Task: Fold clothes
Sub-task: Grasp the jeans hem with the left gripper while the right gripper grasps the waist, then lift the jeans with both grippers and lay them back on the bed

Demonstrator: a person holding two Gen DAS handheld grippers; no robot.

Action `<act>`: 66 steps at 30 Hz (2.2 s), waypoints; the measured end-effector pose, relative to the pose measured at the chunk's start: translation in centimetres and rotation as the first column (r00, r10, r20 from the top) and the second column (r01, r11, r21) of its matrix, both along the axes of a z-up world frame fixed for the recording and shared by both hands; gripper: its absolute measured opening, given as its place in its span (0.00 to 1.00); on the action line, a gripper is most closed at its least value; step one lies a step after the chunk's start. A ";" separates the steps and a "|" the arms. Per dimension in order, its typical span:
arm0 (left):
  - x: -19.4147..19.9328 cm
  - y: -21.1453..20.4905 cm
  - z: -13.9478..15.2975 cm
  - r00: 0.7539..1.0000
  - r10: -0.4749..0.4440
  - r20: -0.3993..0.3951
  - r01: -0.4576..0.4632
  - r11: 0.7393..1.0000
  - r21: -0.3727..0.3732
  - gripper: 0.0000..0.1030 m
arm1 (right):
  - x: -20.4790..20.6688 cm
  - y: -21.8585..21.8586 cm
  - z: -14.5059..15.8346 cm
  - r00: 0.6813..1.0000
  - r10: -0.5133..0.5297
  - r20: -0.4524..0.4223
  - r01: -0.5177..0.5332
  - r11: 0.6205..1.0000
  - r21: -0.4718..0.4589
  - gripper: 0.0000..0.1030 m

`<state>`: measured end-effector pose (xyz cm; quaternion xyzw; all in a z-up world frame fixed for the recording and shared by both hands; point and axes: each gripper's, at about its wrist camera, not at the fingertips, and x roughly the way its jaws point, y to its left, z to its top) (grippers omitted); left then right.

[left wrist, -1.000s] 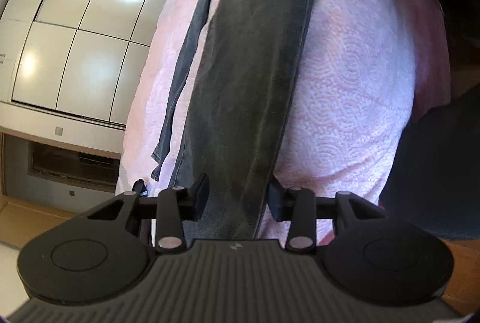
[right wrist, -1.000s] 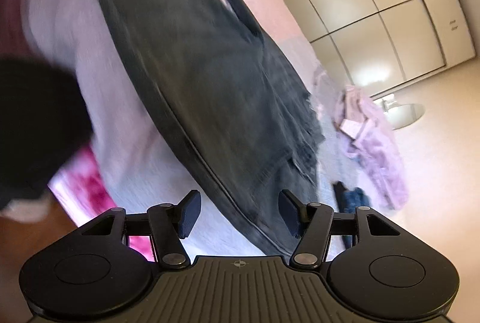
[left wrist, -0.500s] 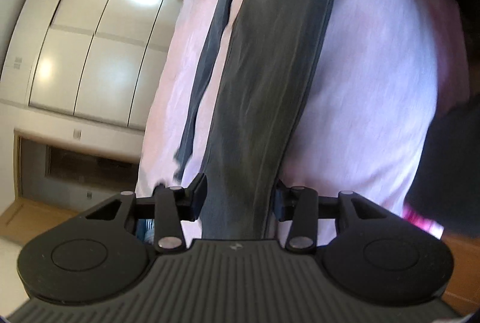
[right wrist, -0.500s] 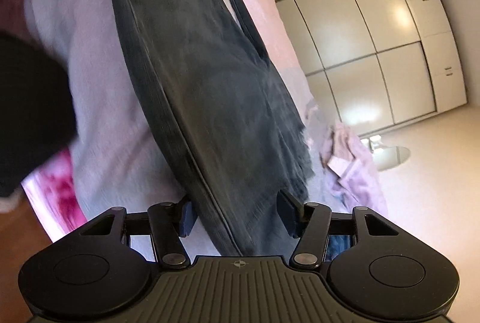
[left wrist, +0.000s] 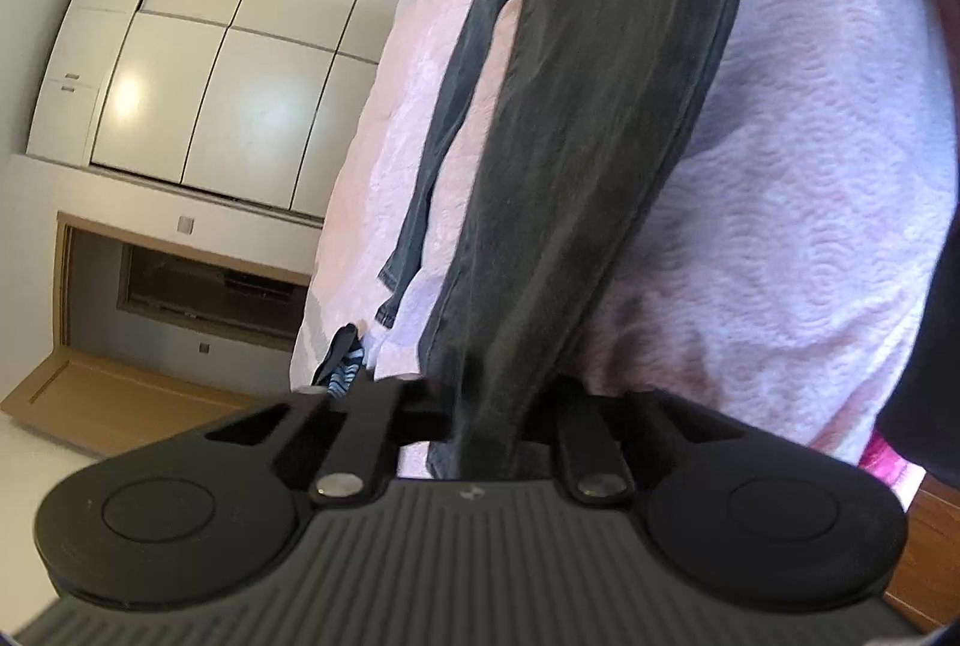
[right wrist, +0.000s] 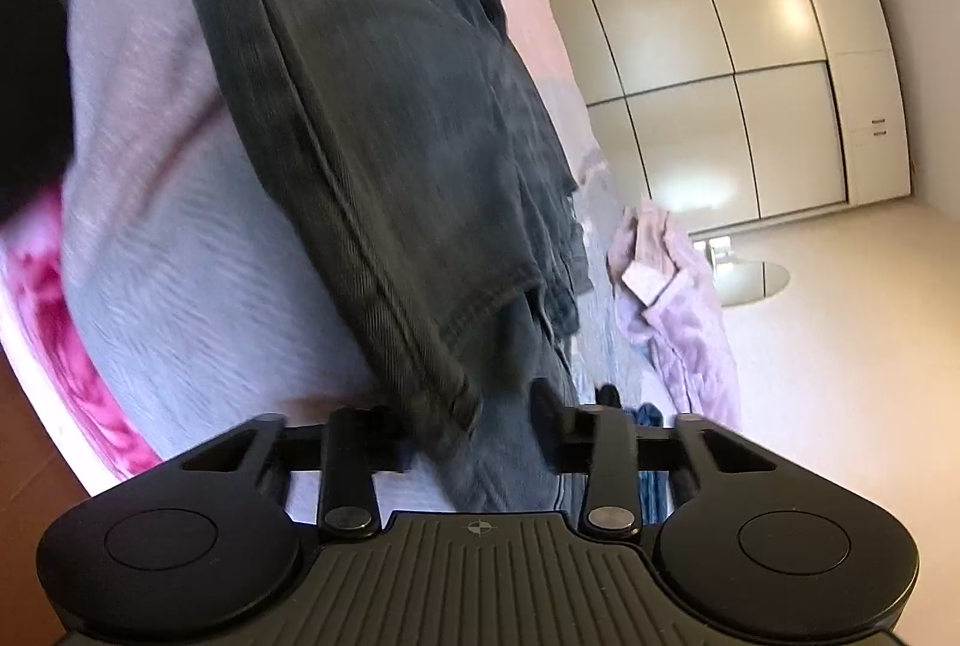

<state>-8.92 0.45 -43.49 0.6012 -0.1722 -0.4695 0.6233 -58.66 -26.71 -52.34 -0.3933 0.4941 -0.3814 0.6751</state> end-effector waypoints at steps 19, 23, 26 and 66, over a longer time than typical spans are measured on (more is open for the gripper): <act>1.7 -4.0 15.0 0.979 0.047 -0.196 -0.049 0.999 -0.003 0.03 | 1.9 -3.5 14.0 0.995 0.009 0.097 -0.007 1.000 -0.024 0.05; 5.2 -10.5 19.5 0.944 0.094 -0.315 -0.069 0.993 0.091 0.03 | 4.3 -8.6 17.9 0.998 0.020 0.053 -0.021 1.000 0.023 0.05; 8.3 -16.0 21.6 0.917 0.133 -0.376 -0.083 0.986 0.145 0.03 | 6.5 -13.0 19.4 1.000 0.016 0.020 -0.017 0.998 0.068 0.05; 16.2 -34.6 10.4 0.942 0.270 -0.201 -0.234 0.954 0.188 0.47 | 18.8 -28.8 16.0 0.961 -0.164 0.222 0.083 0.938 0.336 0.42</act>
